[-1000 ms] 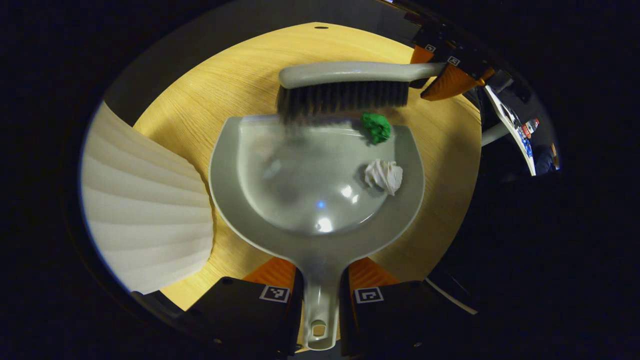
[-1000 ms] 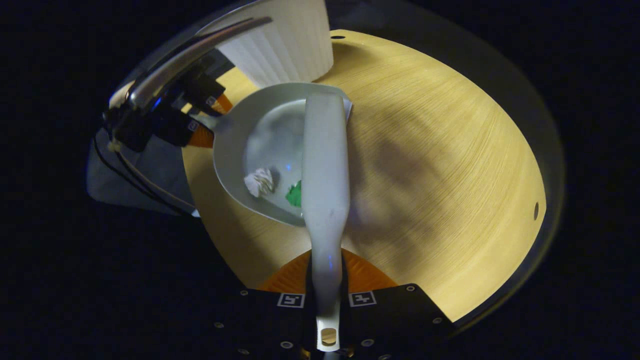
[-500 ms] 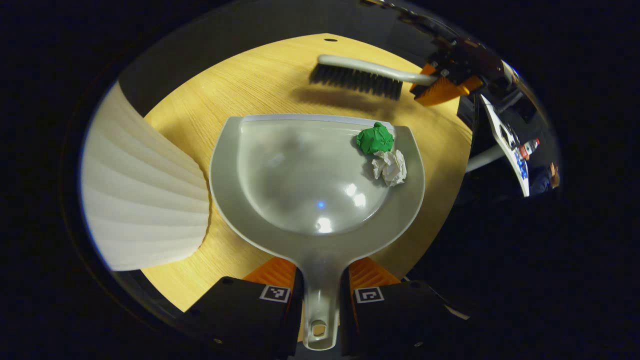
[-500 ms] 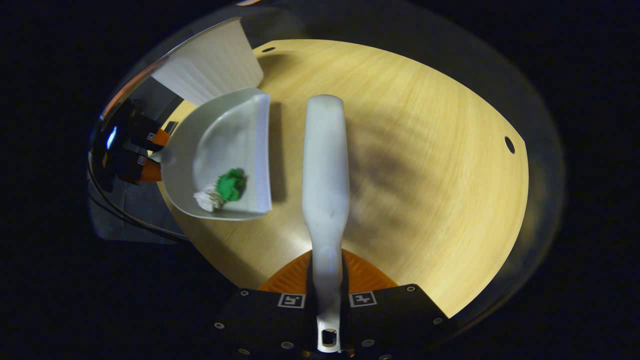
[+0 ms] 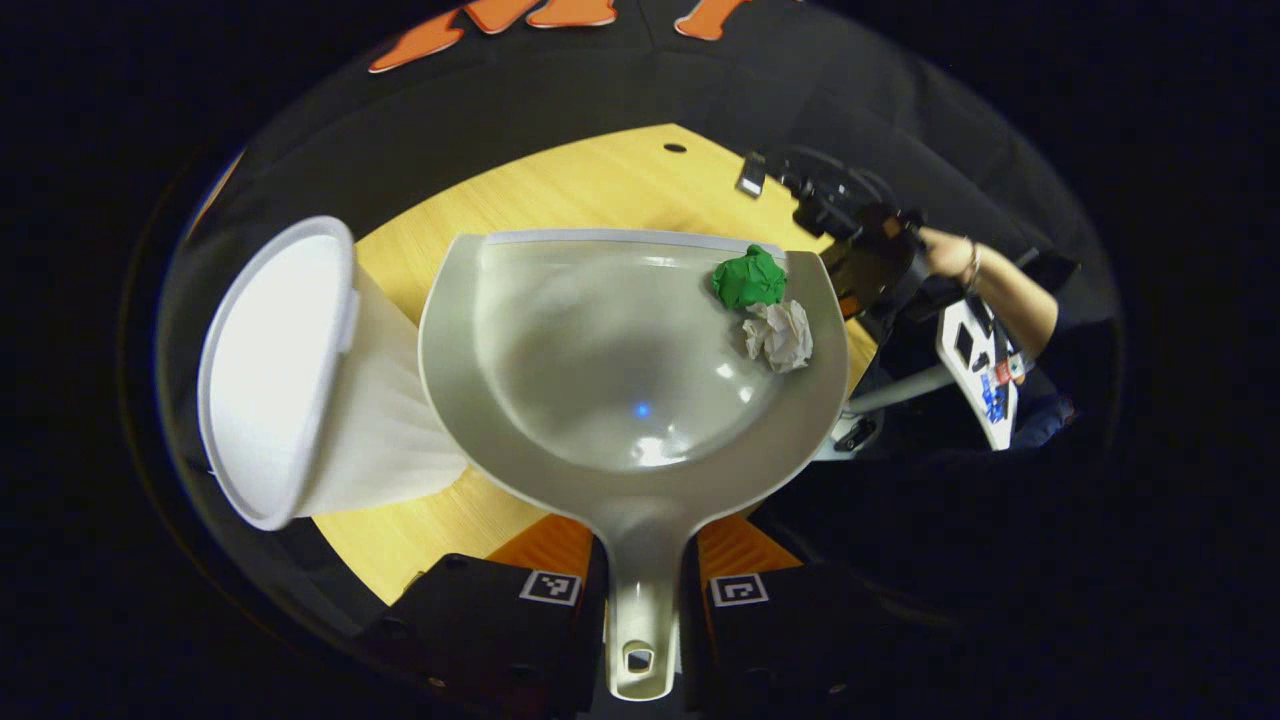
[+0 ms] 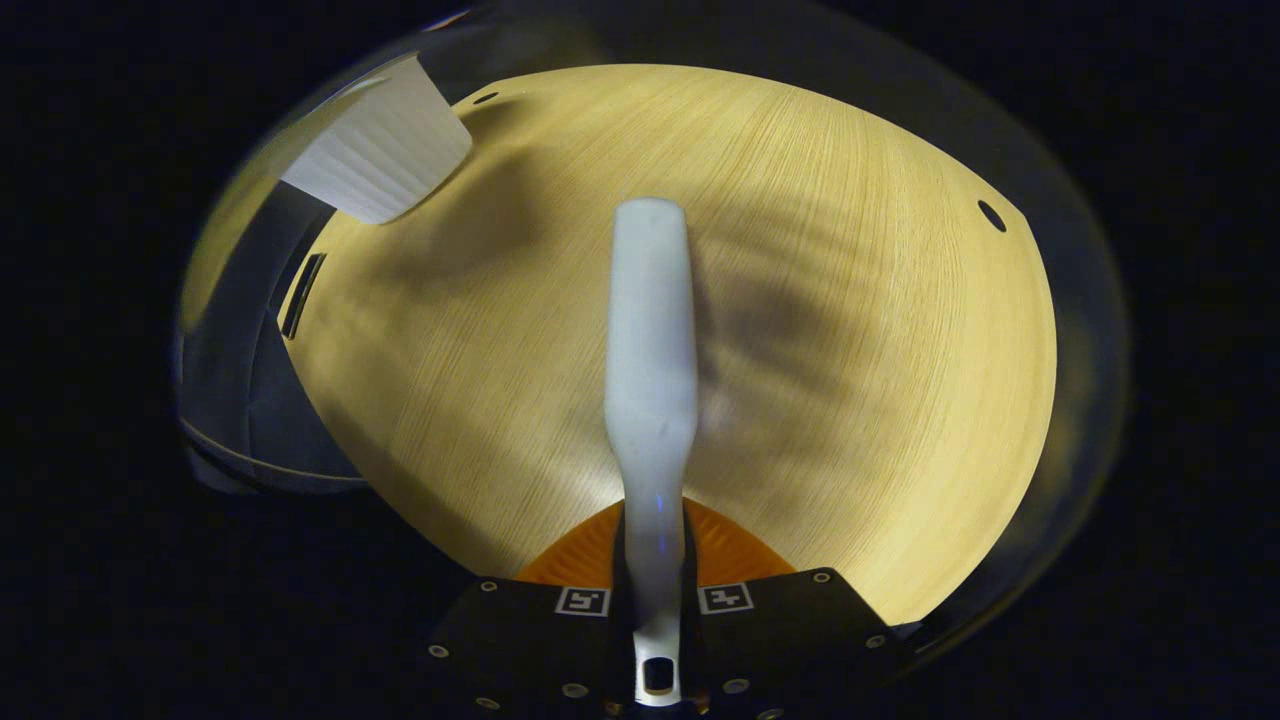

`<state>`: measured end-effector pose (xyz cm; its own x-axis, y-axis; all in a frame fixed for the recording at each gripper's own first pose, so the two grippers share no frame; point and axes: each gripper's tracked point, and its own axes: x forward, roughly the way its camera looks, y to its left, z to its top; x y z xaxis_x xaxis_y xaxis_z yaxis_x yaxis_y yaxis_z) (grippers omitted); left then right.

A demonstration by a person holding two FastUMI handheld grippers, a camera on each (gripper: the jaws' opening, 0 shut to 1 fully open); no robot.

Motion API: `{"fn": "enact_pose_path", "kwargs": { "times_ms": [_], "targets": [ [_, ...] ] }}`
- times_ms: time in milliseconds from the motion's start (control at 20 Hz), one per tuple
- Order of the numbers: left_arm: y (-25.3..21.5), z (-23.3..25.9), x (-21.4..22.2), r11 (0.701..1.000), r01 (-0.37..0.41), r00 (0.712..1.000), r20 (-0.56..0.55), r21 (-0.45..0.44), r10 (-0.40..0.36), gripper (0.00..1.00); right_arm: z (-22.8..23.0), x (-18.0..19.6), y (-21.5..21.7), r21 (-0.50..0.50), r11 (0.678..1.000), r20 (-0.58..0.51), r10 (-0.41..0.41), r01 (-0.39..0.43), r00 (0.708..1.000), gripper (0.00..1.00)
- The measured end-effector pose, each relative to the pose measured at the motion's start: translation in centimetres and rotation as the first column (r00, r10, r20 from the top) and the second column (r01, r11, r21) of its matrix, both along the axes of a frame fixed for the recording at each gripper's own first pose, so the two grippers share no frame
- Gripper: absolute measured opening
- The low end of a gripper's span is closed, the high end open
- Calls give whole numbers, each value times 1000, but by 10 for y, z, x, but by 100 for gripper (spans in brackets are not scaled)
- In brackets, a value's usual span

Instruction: Pick up the small broom and dustpan from the desktop, sweep the trash into the dustpan with the broom, and then empty the trash into the garbage bin.

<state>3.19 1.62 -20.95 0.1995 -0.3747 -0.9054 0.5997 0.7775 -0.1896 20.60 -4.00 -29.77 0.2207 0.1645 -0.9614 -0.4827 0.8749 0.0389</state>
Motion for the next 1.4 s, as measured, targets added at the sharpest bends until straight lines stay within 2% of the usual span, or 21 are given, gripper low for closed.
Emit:
{"fn": "enact_pose_path", "kwargs": {
  "times_ms": [100,250,400,500,600,750,800,950,1200,1300,1400],
  "targets": [
    [7,21,5,995,-73,997,7,-62,73,33,0,2,-1,8,1000,2,4,-4,1000,17],
    [48,52,33,979,-189,978,74,-80,195,33,1,4,-5,22,1000,0,8,-8,1000,17],
    [122,63,55,950,-309,939,173,44,297,33,1,8,-7,32,999,-2,5,-5,1000,17],
    [169,62,63,914,-377,915,210,150,343,33,1,8,-7,32,999,-6,4,-4,1000,17],
    [206,63,68,877,-408,907,227,253,356,33,0,10,-7,29,1000,-9,5,-4,1000,17],
    [241,65,78,813,-398,915,250,426,317,33,1,12,-7,33,999,-13,-7,8,1000,17],
    [225,74,74,793,-382,922,256,475,290,33,1,12,-7,35,999,-13,-11,11,1000,17],
    [238,86,80,712,-300,953,233,635,195,33,2,13,-9,40,999,-18,-13,14,1000,17],
    [241,99,91,638,-189,980,186,747,73,32,3,14,-8,36,999,-11,-20,20,1000,17],
    [242,101,91,599,-155,985,168,785,36,32,3,14,-8,37,999,-11,-25,25,1000,17],
    [244,105,94,546,-111,990,143,830,-16,32,3,13,-8,40,999,-10,-30,30,1000,17]
  ]
}}
